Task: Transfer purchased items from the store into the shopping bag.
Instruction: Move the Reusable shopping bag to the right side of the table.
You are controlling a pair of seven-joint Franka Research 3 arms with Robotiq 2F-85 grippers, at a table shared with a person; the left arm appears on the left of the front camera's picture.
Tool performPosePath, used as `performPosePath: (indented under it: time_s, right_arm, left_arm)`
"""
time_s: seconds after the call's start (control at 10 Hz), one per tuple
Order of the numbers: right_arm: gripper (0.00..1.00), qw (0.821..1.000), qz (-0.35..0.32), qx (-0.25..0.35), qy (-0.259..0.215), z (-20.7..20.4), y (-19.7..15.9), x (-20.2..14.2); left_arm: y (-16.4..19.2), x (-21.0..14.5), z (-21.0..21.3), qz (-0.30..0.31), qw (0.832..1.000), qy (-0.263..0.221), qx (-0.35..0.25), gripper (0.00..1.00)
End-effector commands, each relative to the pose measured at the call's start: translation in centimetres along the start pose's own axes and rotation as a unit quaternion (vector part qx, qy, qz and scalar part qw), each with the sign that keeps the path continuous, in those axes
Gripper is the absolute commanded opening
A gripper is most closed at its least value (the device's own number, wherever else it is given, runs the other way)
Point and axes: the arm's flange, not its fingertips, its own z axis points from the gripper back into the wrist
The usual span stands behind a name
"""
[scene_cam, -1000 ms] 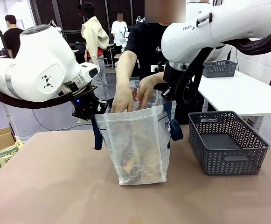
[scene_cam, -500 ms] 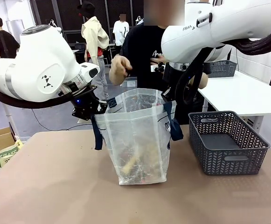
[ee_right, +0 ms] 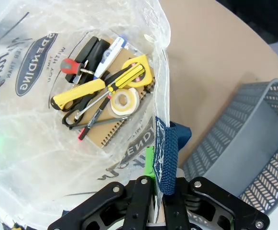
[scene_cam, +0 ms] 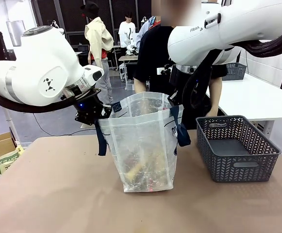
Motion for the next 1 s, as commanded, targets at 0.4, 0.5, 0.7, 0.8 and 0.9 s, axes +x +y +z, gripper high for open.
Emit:
performPosePath:
  time_s: [0.4, 0.5, 0.7, 0.8, 0.9]
  right_arm:
    - [0.0, 1.0, -0.002, 0.0, 0.002, 0.08, -0.05, -0.01]
    - [0.0, 1.0, -0.002, 0.0, 0.002, 0.08, -0.05, -0.01]
    - [0.0, 1.0, -0.002, 0.0, 0.002, 0.08, -0.05, -0.01]
    - [0.0, 1.0, -0.002, 0.0, 0.002, 0.08, -0.05, -0.01]
    - [0.0, 1.0, -0.002, 0.0, 0.002, 0.08, -0.05, -0.01]
  left_arm:
    - [0.12, 0.01, 0.09, -0.002, 1.0, -0.003, 0.004, 0.0]
    - [0.12, 0.01, 0.09, -0.002, 1.0, -0.003, 0.004, 0.0]
    - [0.12, 0.01, 0.09, -0.002, 1.0, -0.003, 0.004, 0.0]
    - [0.12, 0.01, 0.09, -0.002, 1.0, -0.003, 0.004, 0.0]
    - [0.12, 0.01, 0.09, -0.002, 1.0, -0.003, 0.004, 0.0]
